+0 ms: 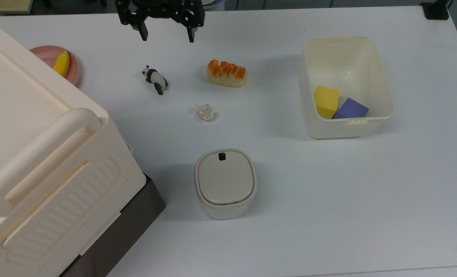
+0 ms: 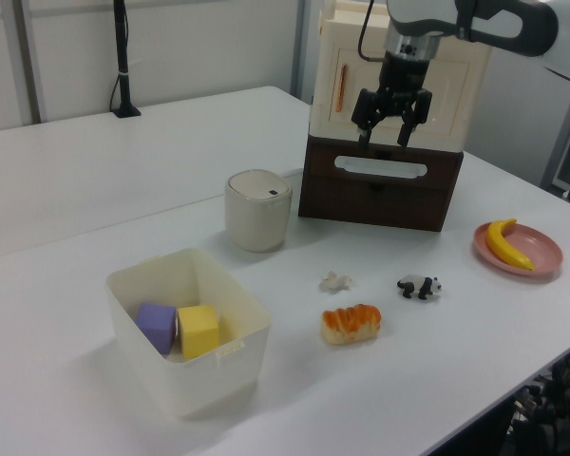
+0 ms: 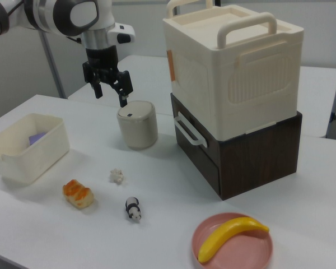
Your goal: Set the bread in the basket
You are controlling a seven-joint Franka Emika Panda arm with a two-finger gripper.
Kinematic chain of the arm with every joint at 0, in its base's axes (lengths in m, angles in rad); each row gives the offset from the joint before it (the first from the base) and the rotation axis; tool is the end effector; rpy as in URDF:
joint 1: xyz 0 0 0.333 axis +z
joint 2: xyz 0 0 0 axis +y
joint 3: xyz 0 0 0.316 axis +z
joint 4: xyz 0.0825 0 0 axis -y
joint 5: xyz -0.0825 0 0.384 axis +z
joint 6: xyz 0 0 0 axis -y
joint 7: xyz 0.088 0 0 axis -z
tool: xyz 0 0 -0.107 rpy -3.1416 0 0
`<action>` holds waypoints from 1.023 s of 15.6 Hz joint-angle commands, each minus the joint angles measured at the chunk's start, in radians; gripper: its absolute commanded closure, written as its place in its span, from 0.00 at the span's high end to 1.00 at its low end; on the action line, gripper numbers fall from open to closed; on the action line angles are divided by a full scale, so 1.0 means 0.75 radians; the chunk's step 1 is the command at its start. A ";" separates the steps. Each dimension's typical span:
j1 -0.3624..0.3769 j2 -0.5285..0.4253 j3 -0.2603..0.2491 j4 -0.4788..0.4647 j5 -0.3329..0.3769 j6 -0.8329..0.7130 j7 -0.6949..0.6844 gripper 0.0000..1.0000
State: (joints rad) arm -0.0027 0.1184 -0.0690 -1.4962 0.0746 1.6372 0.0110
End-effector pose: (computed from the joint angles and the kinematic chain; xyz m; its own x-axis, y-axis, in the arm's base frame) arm 0.5960 -0.0328 0.5980 0.9960 -0.0868 0.0220 -0.0852 -0.9941 -0.0666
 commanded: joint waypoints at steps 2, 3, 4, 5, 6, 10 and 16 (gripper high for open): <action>-0.033 -0.111 0.002 -0.152 0.001 0.099 -0.094 1.00; -0.033 -0.127 0.006 -0.183 0.001 0.134 -0.094 1.00; -0.035 -0.141 0.016 -0.208 0.001 0.163 -0.092 1.00; -0.041 -0.146 0.020 -0.210 0.001 0.169 -0.092 1.00; -0.045 -0.146 0.024 -0.212 0.001 0.169 -0.092 1.00; -0.054 -0.148 0.029 -0.214 0.001 0.169 -0.092 1.00; -0.052 -0.193 0.061 -0.334 -0.001 0.183 -0.160 1.00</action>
State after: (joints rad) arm -0.0279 0.0382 -0.0568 -1.6354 0.0748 1.7308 -0.0555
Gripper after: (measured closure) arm 0.000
